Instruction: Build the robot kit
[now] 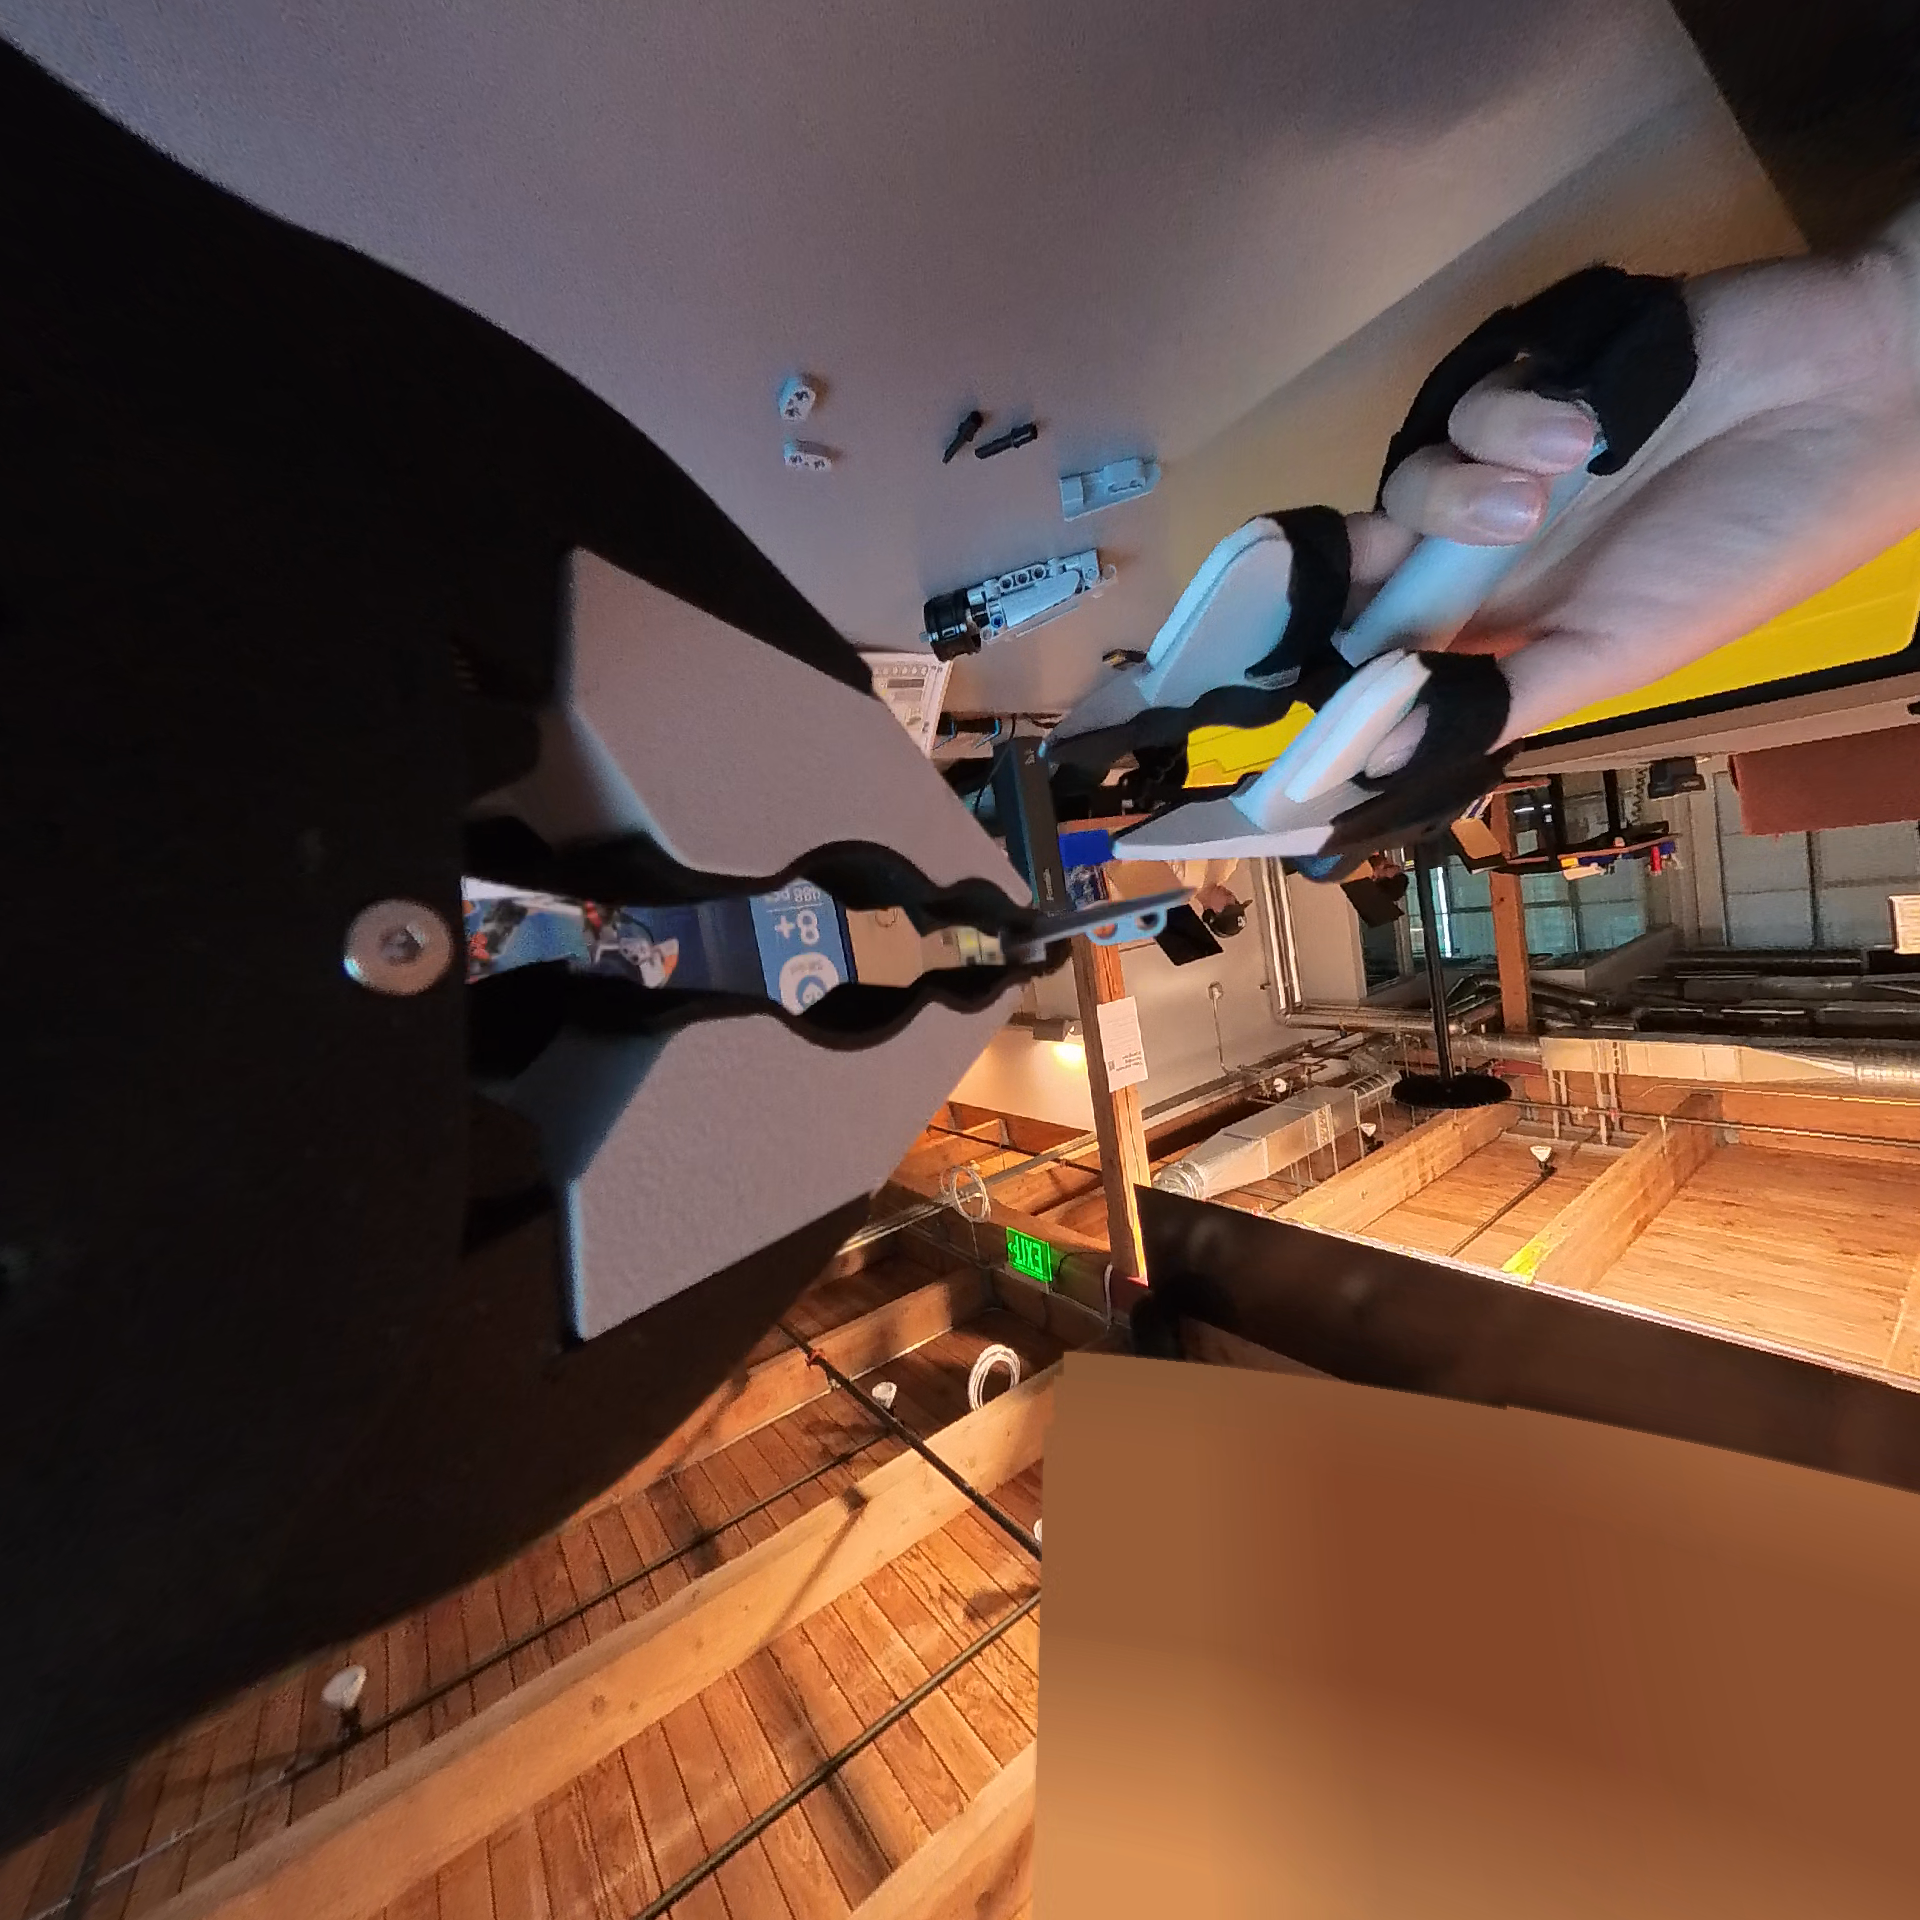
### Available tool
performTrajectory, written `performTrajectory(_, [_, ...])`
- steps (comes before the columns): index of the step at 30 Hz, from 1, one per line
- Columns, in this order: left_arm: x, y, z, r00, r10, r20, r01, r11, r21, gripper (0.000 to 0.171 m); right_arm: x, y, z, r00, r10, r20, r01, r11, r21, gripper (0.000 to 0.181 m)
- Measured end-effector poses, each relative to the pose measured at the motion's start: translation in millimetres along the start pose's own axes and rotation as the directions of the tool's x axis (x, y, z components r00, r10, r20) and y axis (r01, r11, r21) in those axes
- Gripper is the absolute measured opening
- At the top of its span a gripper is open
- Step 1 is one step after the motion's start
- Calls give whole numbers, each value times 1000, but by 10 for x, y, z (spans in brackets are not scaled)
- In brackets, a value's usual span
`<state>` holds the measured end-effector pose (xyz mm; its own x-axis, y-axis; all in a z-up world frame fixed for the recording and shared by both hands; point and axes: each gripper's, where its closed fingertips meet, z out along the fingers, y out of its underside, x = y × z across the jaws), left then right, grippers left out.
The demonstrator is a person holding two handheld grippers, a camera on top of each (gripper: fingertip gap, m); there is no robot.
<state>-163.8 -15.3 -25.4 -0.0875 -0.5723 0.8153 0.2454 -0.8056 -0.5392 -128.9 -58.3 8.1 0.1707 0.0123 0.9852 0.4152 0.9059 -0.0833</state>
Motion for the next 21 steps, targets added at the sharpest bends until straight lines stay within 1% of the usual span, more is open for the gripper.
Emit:
performTrajectory(4, [63, -23, -65, 1000, 15, -19, -15, 1000, 17, 27, 24, -49, -13, 999, -39, -13, 39, 999, 2, 4])
performTrajectory(6, [135, -69, -107, 998, 60, -19, -60, 997, 39, 27, 50, -82, -16, 998, -53, -29, 53, 999, 9, 4])
performTrajectory(10, [115, -173, -222, 986, 150, 70, -155, 985, 76, 26, 26, -109, -5, 998, -64, -29, 64, 998, 15, 4])
performTrajectory(16, [156, -181, -235, 994, 111, 21, -112, 990, 88, 26, 5, -111, 3, 998, -63, -27, 63, 998, 14, 4])
performTrajectory(21, [161, -197, -251, 991, 130, 38, -133, 987, 94, 26, -23, -105, 9, 999, -49, -18, 49, 999, 15, 4])
